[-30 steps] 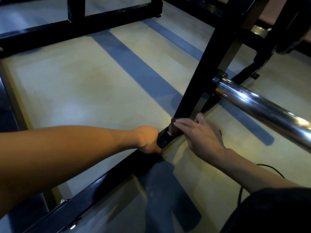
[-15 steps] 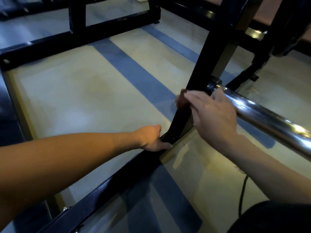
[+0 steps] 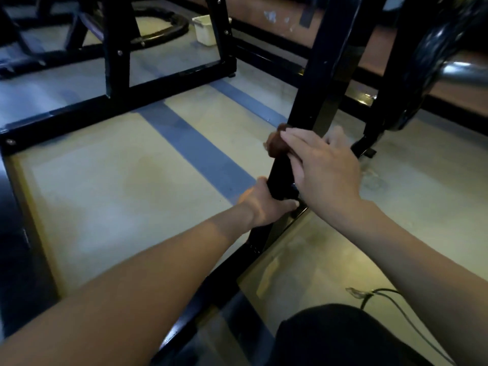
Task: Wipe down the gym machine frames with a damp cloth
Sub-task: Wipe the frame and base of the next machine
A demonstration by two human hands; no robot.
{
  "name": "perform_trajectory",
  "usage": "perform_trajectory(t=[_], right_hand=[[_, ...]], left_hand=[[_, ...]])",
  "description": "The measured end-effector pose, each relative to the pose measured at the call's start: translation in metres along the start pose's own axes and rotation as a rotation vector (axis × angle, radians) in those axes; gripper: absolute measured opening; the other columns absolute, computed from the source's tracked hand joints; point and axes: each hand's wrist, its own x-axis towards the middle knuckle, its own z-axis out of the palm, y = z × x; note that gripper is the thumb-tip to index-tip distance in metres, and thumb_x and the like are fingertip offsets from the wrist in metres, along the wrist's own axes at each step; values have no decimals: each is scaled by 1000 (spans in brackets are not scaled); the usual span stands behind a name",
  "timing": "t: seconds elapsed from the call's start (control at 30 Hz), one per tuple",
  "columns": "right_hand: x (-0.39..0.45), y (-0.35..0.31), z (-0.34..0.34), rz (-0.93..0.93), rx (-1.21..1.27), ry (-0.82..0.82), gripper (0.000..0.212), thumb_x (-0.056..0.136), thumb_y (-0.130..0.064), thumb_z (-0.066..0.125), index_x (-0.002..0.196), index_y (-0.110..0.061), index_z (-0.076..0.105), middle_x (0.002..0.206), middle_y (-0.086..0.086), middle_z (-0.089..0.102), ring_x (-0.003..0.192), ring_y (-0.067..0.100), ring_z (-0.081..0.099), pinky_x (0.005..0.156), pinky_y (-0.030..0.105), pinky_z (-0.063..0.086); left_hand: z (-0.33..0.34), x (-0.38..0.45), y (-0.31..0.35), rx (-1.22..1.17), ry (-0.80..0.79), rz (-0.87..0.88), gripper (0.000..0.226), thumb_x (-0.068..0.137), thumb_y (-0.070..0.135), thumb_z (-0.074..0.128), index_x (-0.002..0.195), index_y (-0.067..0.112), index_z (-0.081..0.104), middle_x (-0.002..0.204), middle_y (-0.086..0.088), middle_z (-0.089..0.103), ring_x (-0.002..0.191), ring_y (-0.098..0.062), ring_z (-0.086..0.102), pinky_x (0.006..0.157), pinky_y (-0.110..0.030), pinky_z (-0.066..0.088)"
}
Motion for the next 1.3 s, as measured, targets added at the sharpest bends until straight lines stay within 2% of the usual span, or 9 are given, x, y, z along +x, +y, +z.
perform_trajectory(t=[0.1,0.23,0.47,0.63,0.8,0.97,1.1,1.2,1.3], right_hand=[[-11,0,-1,-23,13,-136,41,100,-35,54,140,-39,59,127,-12,66,94,19,37,66,32,33],[15,2,-19,130,93,36,38,98,-27,64,135,-35,64,101,-7,59,93,23,45,65,33,32],[-8,-5,-5,-39,27,-112,38,99,-27,65,137,-33,64,129,-12,68,89,19,36,64,32,31],[25,-9,-21,198,142,147,38,95,-18,72,132,-26,68,111,2,68,88,30,51,64,34,39],[4,-10,-3,42,5,-95,41,101,-29,60,141,-35,60,124,-6,67,90,16,32,66,31,30],[31,-3,-31,190,116,150,38,96,-23,69,133,-31,67,105,-7,64,90,29,50,66,36,44],[53,-6,-19,181,22,47,43,100,-29,60,142,-36,57,124,-3,64,96,24,46,70,33,32],[22,-8,-12,68,-3,-64,42,101,-29,61,142,-35,59,125,-7,66,90,17,37,67,32,32],[29,1,-30,191,72,-10,41,101,-33,60,141,-40,59,116,-4,64,88,15,36,68,33,39]], left_hand=[[7,6,-4,-103,105,59,66,79,60,78,128,24,52,116,3,69,108,-22,67,88,-37,56],[5,5,-12,-131,157,106,67,77,70,77,125,27,61,115,10,71,109,-14,67,89,-34,56],[6,9,-17,-246,188,83,42,85,66,69,110,32,69,100,15,73,90,-9,70,82,-42,60],[7,6,-18,-255,200,92,53,83,72,68,119,34,71,103,18,74,92,-5,70,84,-36,60],[7,7,-19,-245,194,96,42,86,69,66,106,33,72,97,10,76,84,-12,71,79,-45,61],[16,12,-25,-232,259,124,66,74,86,61,121,40,70,105,22,73,94,-3,69,84,-36,61],[9,14,-25,-265,203,88,58,75,78,69,115,36,72,99,22,73,95,-2,68,89,-34,58],[5,18,-27,-286,176,80,62,70,81,70,111,34,72,101,19,73,98,-3,68,92,-37,57],[8,21,-29,-319,202,90,53,69,78,74,98,33,74,91,19,75,89,-1,69,87,-38,59]])
